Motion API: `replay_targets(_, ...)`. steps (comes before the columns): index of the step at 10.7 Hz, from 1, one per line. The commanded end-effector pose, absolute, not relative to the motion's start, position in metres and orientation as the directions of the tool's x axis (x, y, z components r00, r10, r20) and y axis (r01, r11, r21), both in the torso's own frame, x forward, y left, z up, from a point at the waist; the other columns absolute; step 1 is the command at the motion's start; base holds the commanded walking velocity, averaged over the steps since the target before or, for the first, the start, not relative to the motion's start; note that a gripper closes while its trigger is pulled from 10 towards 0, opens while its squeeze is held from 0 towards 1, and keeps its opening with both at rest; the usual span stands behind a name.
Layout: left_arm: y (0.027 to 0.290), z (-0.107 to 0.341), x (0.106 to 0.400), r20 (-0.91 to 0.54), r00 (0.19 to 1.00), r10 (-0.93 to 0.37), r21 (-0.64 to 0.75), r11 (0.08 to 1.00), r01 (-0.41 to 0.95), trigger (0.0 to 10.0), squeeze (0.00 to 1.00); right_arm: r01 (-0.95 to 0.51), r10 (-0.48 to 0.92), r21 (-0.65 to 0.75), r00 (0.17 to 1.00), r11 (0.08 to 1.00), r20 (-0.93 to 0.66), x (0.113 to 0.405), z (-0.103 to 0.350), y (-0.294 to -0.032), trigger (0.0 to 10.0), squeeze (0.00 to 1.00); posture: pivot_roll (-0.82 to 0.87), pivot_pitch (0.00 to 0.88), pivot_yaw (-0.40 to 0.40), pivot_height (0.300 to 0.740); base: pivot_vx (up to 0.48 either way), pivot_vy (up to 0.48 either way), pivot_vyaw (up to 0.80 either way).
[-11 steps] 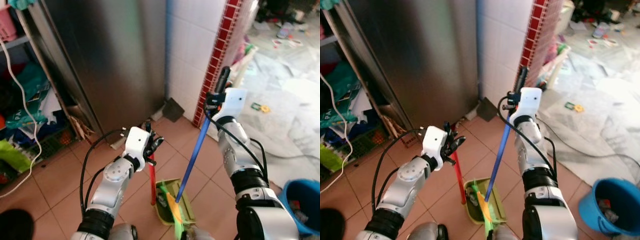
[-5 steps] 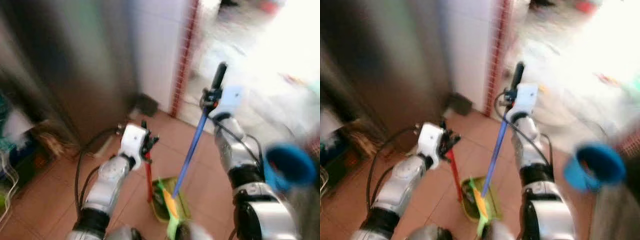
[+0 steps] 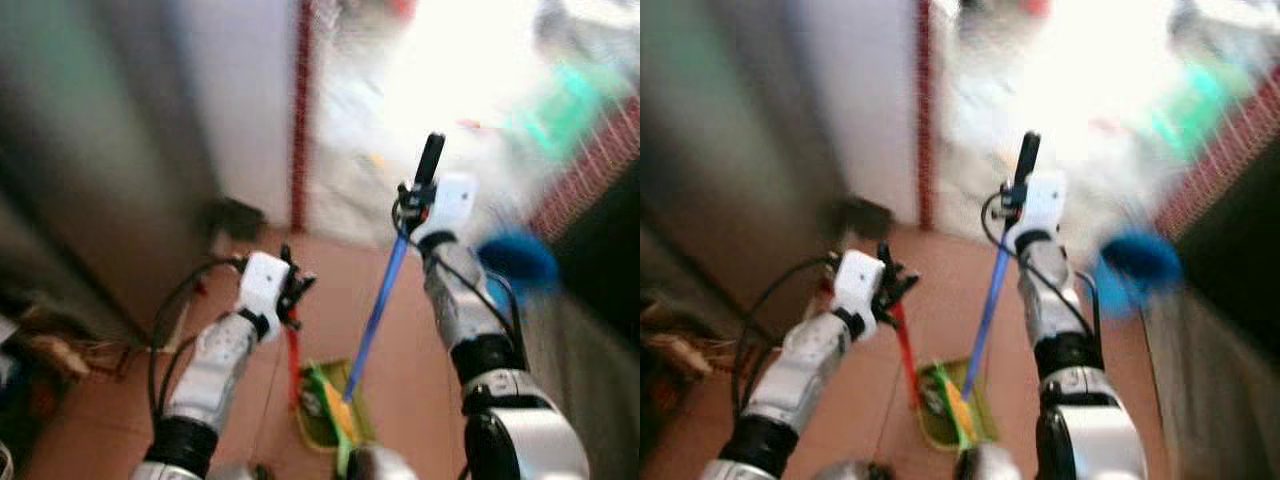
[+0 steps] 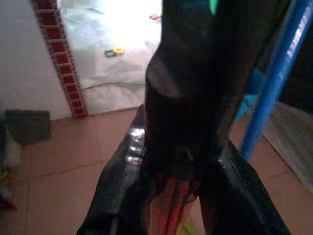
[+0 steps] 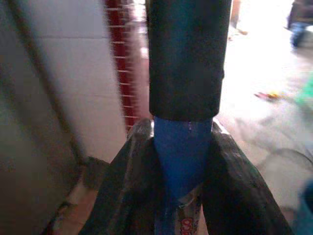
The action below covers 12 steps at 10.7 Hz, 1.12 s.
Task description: Sweep floor
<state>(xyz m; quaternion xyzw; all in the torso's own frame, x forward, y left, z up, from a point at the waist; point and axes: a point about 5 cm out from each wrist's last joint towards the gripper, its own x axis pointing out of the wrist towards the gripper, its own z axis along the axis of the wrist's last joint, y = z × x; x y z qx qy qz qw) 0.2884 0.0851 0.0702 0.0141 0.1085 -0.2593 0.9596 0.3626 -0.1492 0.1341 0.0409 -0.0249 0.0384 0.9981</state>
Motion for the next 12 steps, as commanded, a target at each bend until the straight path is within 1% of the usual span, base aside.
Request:
replay_targets(1, 0.077, 0.072, 0.287, -0.204, 0.825, -0.527, -0.045, 0.847, 0.529, 10.0, 0.0, -0.068, 0.064, 0.064, 0.996, 0.996, 0.066, 0.363, 0.138, -0.154, 10.0, 0.0, -0.04, 0.079, -0.006, 0.74, 0.0, 0.48, -0.8)
replay_targets(3, 0.078, 0.072, 0.286, -0.204, 0.825, -0.527, -0.046, 0.847, 0.529, 10.0, 0.0, -0.078, 0.074, 0.057, 0.995, 0.995, 0.063, 0.364, 0.137, -0.151, 10.0, 0.0, -0.04, 0.079, -0.006, 0.74, 0.0, 0.369, -0.8)
replay_targets(5, 0.077, 0.074, 0.287, -0.191, 0.828, -0.527, -0.04, 0.847, 0.53, 10.0, 0.0, -0.119, 0.117, 0.034, 0.992, 0.992, 0.048, 0.367, 0.138, -0.143, 10.0, 0.0, -0.04, 0.075, -0.001, 0.74, 0.0, 0.0, -0.8)
replay_targets(6, 0.077, 0.078, 0.29, -0.174, 0.831, -0.528, -0.064, 0.849, 0.525, 10.0, 0.0, -0.178, 0.178, 0.001, 0.983, 0.984, 0.048, 0.372, 0.144, -0.134, 10.0, 0.0, -0.04, 0.065, 0.008, 0.74, 0.0, 0.0, 0.0)
replay_targets(7, 0.083, 0.083, 0.296, -0.142, 0.861, -0.488, -0.091, 0.873, 0.479, 10.0, 0.0, -0.214, 0.214, -0.024, 0.976, 0.977, 0.027, 0.375, 0.145, -0.13, 10.0, 0.0, -0.04, 0.057, 0.015, 0.74, 0.0, 0.0, 0.0)
replay_targets(8, 0.089, 0.086, 0.298, -0.123, 0.873, -0.471, -0.101, 0.882, 0.461, 10.0, 0.0, -0.232, 0.234, -0.05, 0.972, 0.971, 0.019, 0.377, 0.146, -0.129, 10.0, 0.0, -0.04, 0.048, 0.024, 0.74, 0.0, 0.0, 0.0)
replay_targets(9, 0.103, 0.086, 0.302, -0.137, 0.888, -0.438, -0.121, 0.898, 0.424, 10.0, 0.0, -0.304, 0.31, -0.173, 0.951, 0.937, 0.011, 0.382, 0.153, -0.128, 10.0, 0.0, -0.04, 0.036, 0.035, 0.74, 0.0, 0.0, 0.0)
replay_targets(10, 0.112, 0.084, 0.306, -0.148, 0.898, -0.415, -0.084, 0.91, 0.407, 10.0, 0.0, -0.313, 0.316, -0.222, 0.948, 0.923, -0.025, 0.383, 0.149, -0.129, 10.0, 0.0, -0.04, 0.029, 0.042, 0.74, 0.0, 0.0, 0.0)
replay_targets(11, 0.114, 0.083, 0.308, -0.151, 0.897, -0.415, -0.062, 0.91, 0.411, 10.0, 0.0, -0.317, 0.313, -0.247, 0.948, 0.916, -0.057, 0.382, 0.144, -0.132, 10.0, 0.0, -0.05, 0.013, 0.046, 0.74, 0.0, 0.0, 0.0)
replay_targets(12, 0.117, 0.084, 0.311, -0.136, 0.913, -0.384, -0.064, 0.923, 0.379, 10.0, 0.0, -0.344, 0.324, -0.312, 0.939, 0.886, -0.115, 0.377, 0.13, -0.135, 10.0, 0.0, -0.04, 0.0, 0.049, 0.74, 0.0, 0.0, 0.0)
